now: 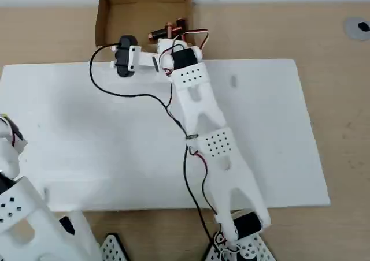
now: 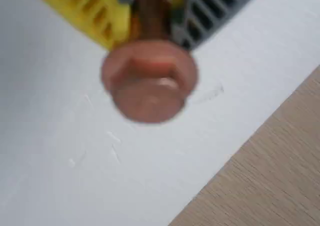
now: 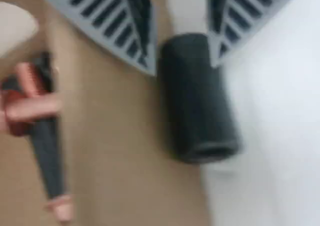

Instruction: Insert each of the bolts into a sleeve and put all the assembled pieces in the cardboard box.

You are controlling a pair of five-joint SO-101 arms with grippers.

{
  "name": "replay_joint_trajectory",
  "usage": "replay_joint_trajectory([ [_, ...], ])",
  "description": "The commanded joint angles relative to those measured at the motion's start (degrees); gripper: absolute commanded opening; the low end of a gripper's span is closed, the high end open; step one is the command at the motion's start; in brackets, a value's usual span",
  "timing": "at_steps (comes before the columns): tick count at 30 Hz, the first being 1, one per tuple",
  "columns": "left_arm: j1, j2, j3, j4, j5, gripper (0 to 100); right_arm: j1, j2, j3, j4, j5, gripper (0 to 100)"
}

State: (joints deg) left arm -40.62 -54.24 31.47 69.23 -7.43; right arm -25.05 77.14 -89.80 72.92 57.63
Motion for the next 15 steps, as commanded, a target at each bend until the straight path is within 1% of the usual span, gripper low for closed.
replay_joint_trajectory([
  [1,-0.35,-1.45,-0.18,-0.18,-0.26,1,1.01,-0.22,1.10,-3.34,0.44,10.5],
  [4,-0.35,-1.45,-0.18,-0.26,-0.26,1,1.01,-0.22,4.09,-6.07,0.53,11.5],
  [8,-0.35,-1.45,-0.18,-0.26,-0.26,1,1.10,-0.31,8.31,-7.56,0.53,18.6],
  [13,-0.35,-1.45,-0.18,-0.26,-0.26,1,1.01,-0.22,10.95,-7.56,0.53,19.3],
  [15,-0.35,-1.36,0.00,-0.26,-0.26,1,1.01,-0.22,11.65,-7.56,1.93,19.3],
])
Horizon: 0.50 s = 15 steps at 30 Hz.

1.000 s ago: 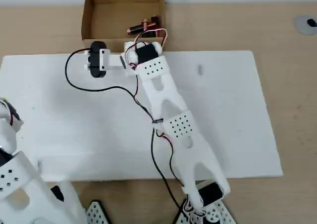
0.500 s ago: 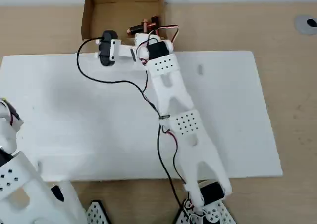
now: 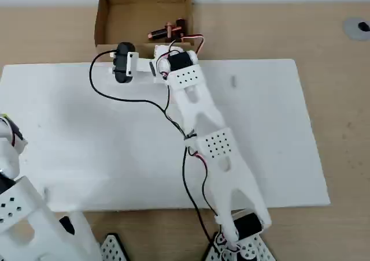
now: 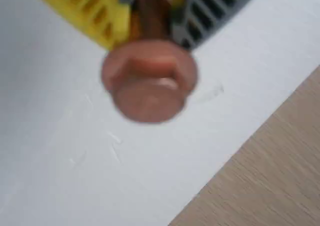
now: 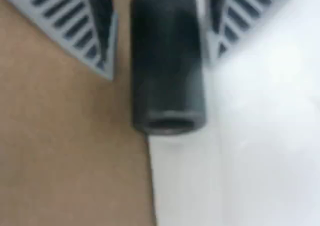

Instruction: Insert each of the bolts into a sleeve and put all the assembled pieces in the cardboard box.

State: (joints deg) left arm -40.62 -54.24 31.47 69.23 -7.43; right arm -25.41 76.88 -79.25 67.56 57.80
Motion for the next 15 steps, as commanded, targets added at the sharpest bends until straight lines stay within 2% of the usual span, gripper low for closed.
replay_joint_trajectory([
  [1,-0.35,-1.36,0.44,-0.44,-0.26,1,1.45,0.04,1.71,-2.20,2.37,19.3],
  [6,-0.62,-1.45,2.73,-1.85,-0.26,1,1.89,0.04,4.18,-1.67,5.27,17.6],
  [11,-0.70,-1.45,2.37,-1.67,-0.35,1,1.98,-0.04,4.35,1.05,8.44,1.2],
  [15,-0.70,-1.45,2.37,-1.85,-0.26,1,1.98,-0.40,3.74,1.32,8.44,1.0],
])
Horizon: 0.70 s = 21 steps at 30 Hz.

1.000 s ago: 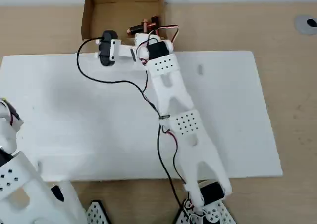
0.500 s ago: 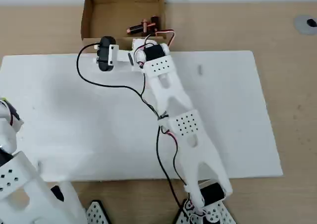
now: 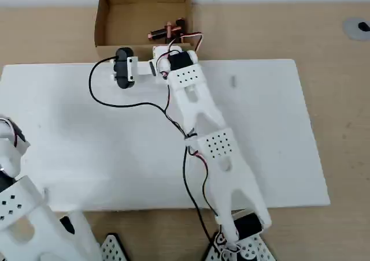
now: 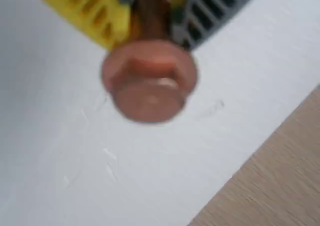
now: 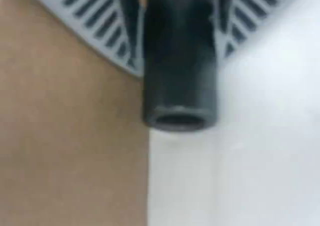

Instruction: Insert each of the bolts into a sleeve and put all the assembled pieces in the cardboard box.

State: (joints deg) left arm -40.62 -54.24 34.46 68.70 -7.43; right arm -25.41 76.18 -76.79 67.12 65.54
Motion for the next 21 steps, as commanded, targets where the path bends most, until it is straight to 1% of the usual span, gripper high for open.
replay_joint_trajectory([
  [1,-0.70,-1.45,-0.62,-1.32,-0.26,1,1.98,0.31,0.13,2.02,0.53,1.0],
  [3,-0.70,-1.45,-0.62,-1.32,-0.26,1,1.98,0.31,-2.86,2.02,0.18,1.0],
  [6,-0.79,-1.54,-0.70,-1.32,-0.26,1,1.98,0.31,-10.07,3.34,-3.16,1.0],
  [9,-0.79,-1.54,-0.70,-1.23,0.00,1,1.45,-0.48,-19.21,11.08,-4.22,1.0],
  [12,-0.88,-1.54,-0.70,-0.97,3.25,1,0.84,-6.20,-18.86,18.37,-5.19,1.0],
  [17,-0.35,-7.08,-0.70,-0.88,4.57,1,0.84,-17.80,-18.68,25.41,-17.93,1.0],
  [21,-0.26,-16.22,-0.26,-0.88,4.31,1,0.84,-25.89,-18.68,32.53,-23.47,1.0],
])
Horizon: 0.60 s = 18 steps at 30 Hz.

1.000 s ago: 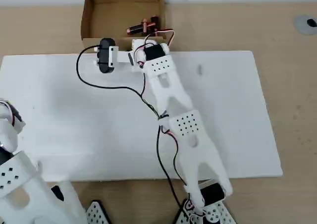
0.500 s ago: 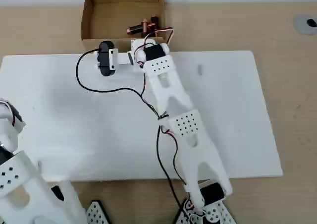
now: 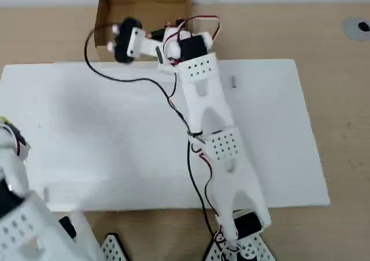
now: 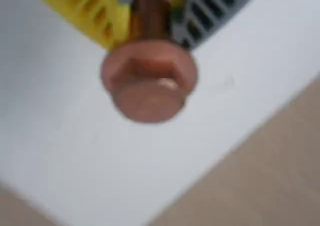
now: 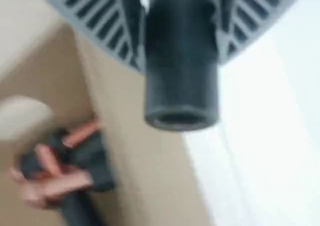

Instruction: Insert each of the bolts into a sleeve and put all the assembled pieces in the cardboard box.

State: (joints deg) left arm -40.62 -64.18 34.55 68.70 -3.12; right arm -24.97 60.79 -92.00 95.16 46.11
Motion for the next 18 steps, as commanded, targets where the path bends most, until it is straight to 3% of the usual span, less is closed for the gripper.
replay_joint_trajectory([
  [1,-0.26,-8.75,-0.26,-0.88,0.00,1,0.22,-12.53,-3.47,6.42,-5.27,1.0],
  [11,0.35,-30.29,17.32,-0.53,0.26,0,-0.57,-36.44,0.13,7.47,-29.71,1.0],
  [18,10.99,-40.48,23.65,-0.62,0.26,0,-1.80,-59.21,25.98,7.47,-41.58,1.0],
])
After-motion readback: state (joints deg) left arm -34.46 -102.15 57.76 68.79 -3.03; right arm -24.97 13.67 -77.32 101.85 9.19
